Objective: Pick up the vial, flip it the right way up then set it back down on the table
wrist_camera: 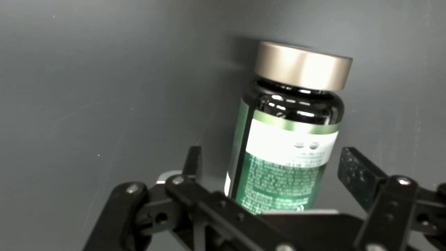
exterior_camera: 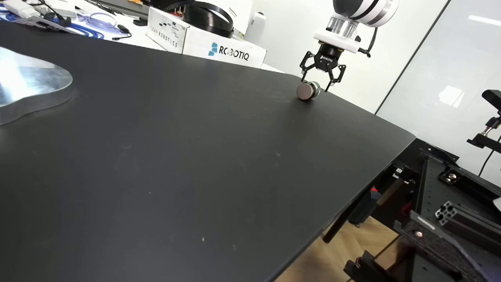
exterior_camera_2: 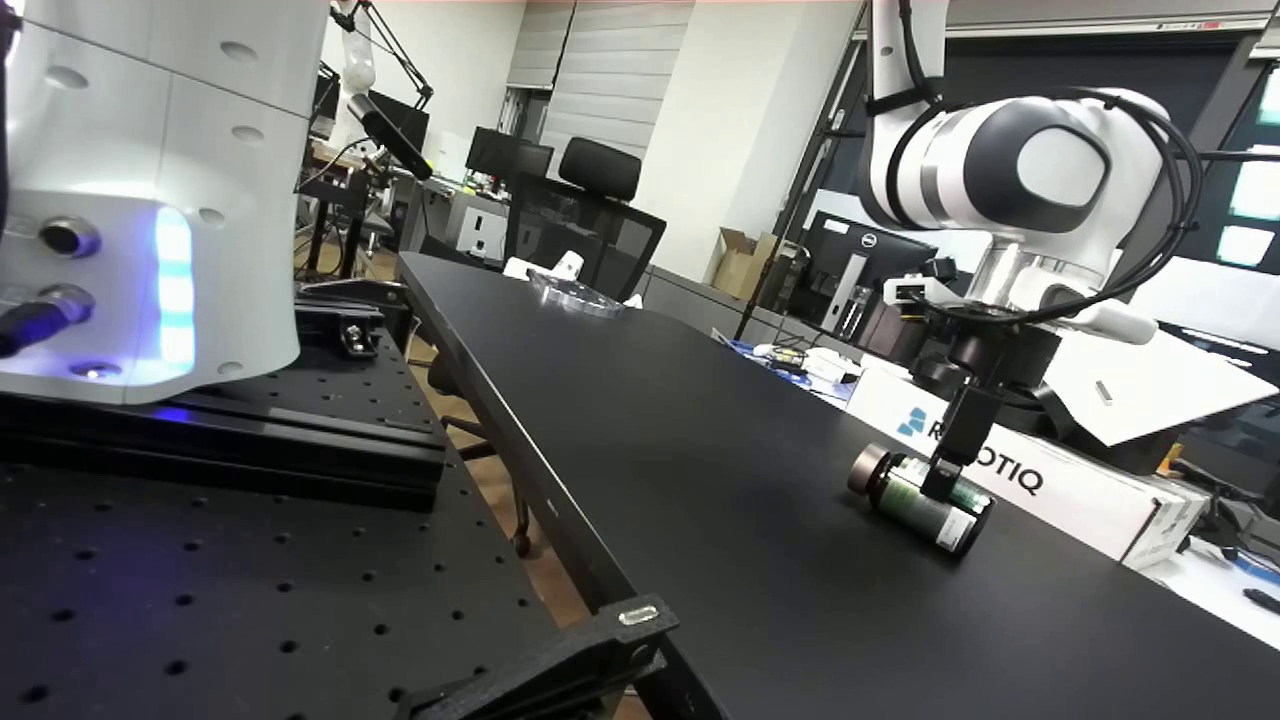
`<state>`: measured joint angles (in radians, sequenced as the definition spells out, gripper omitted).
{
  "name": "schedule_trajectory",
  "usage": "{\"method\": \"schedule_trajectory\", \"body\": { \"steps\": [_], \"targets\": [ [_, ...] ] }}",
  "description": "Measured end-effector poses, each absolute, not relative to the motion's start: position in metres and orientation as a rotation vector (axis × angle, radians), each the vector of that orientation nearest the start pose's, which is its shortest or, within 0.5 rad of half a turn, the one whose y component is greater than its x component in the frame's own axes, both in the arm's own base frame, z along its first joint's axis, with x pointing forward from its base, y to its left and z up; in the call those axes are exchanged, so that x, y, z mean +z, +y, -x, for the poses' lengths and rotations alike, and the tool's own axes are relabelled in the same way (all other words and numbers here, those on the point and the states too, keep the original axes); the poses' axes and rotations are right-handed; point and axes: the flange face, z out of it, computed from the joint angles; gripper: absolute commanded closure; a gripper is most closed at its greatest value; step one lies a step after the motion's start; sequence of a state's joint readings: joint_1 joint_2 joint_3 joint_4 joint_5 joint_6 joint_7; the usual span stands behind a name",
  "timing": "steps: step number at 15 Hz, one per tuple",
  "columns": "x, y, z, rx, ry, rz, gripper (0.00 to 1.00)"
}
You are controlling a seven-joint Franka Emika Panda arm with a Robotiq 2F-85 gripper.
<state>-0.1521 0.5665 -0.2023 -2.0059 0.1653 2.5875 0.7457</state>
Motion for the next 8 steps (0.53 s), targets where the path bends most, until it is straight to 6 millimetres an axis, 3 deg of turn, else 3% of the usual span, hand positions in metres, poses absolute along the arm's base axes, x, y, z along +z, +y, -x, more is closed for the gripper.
{"method": "schedule_trajectory", "body": {
  "steps": [3, 4, 6, 8],
  "targets": [
    [0.171, -0.210, -0.568, -0.053, 1.796, 2.588, 0.02],
    [0.169, -0.209, -0.568, -0.050, 1.796, 2.590, 0.25],
    [0.165, -0.207, -0.567, -0.042, 1.793, 2.597, 0.29],
    [0.161, -0.203, -0.568, -0.036, 1.787, 2.606, 0.45]
  ]
}}
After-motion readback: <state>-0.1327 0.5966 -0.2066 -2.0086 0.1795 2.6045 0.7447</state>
